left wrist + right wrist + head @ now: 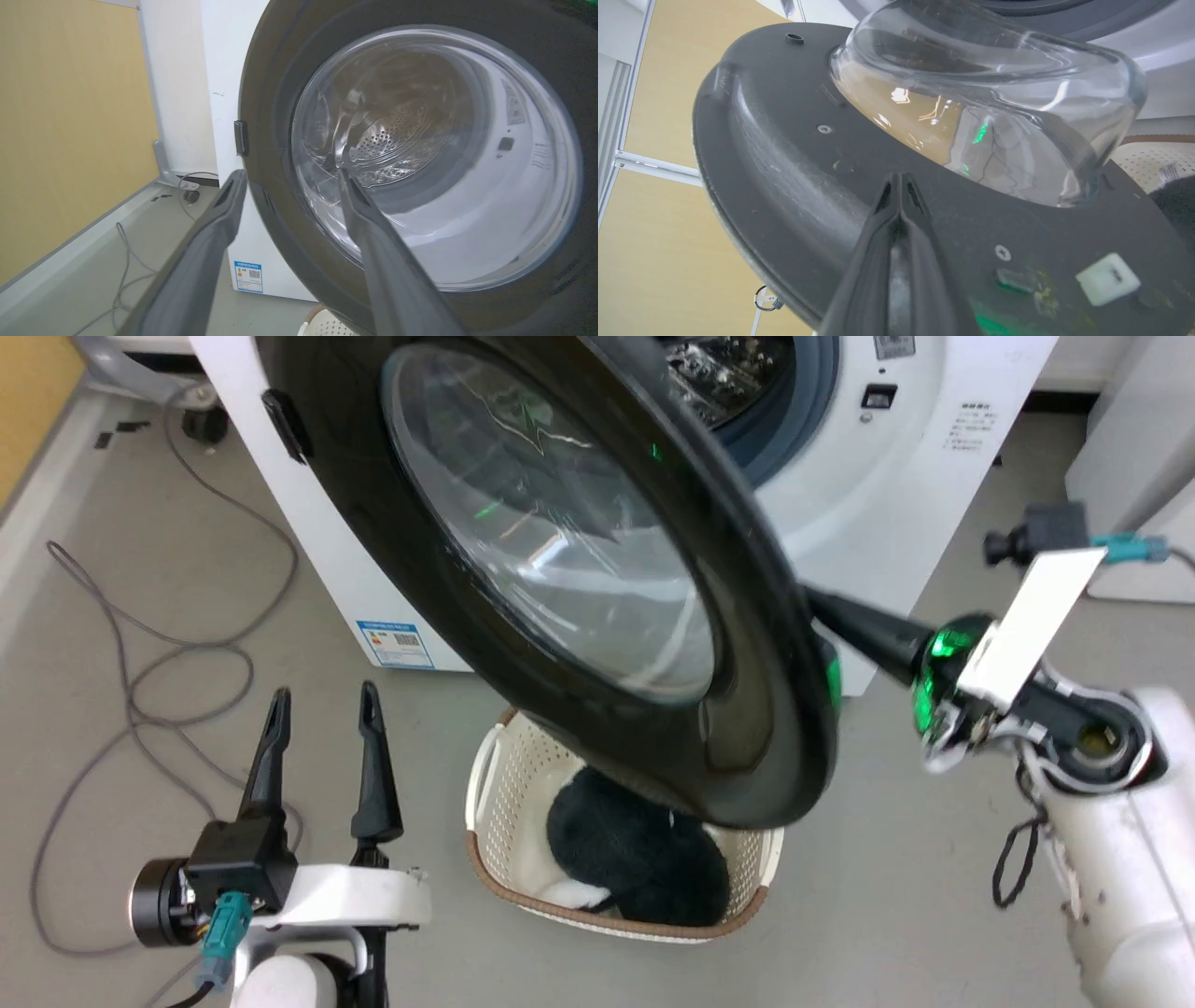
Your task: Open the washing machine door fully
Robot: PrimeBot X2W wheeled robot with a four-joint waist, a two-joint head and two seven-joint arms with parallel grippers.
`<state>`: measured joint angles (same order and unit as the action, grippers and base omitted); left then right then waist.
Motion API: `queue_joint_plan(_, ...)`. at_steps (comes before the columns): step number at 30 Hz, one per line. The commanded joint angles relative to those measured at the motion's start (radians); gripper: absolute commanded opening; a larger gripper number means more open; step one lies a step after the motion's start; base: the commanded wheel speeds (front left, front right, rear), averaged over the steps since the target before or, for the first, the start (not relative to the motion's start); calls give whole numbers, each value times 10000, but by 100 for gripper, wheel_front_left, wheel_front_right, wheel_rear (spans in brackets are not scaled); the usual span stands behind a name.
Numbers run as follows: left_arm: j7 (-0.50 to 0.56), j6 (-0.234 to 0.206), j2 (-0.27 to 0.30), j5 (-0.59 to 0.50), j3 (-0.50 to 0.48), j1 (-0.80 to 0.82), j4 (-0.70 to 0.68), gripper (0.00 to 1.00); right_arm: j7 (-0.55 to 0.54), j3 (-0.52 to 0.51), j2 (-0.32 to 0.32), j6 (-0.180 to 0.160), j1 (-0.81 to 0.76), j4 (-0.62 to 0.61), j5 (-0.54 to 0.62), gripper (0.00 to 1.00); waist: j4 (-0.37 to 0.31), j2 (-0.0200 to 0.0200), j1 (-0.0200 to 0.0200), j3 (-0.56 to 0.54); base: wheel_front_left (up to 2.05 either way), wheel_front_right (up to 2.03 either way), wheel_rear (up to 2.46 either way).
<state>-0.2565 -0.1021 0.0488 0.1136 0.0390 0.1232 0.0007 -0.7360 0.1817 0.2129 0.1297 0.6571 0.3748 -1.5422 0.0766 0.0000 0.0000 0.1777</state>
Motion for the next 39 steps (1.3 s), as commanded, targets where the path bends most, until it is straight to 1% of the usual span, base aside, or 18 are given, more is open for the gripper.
queue_joint_plan(1, -53, 51, 14, -68, -69, -142, 57, 100, -82, 81, -96, 10, -304, -126, -91, 0, 66, 0, 0, -109, 0, 0, 0)
queue_joint_plan(8, -53, 338, 14, -220, -197, -536, 281, 100, -315, 348, -290, 10, -1365, -828, -285, 0, 330, 0, 0, -633, 0, 0, 0)
queue_joint_plan(17, -53, 429, 14, -303, -236, -907, 472, 100, -412, 824, -799, 10, -2542, -1621, -400, 0, 565, 0, 0, -1143, 0, 0, 0)
queue_joint_plan(22, -53, 460, 14, -305, -249, -1029, 563, 100, -425, 1151, -1099, 10, -2895, -1766, -435, 0, 712, 0, 0, -1304, 0, 0, 0)
queue_joint_plan(30, -53, 471, 14, -271, -155, -1142, 677, 100, -378, 1820, -1410, 10, -3390, -1556, -394, 0, 945, 0, 0, -1484, 0, 0, 0)
queue_joint_plan(35, -53, 440, 14, -249, -179, -1274, 718, 100, -57, 2002, -1497, 10, -3652, -1569, -322, 0, 923, 0, 0, -1630, 0, 0, 0)
queue_joint_plan(39, -53, 421, 14, -227, -204, -1344, 746, 100, 1045, 1851, -1375, 10, -3816, -2102, 455, 0, 846, 0, 0, -1698, 0, 0, 0)
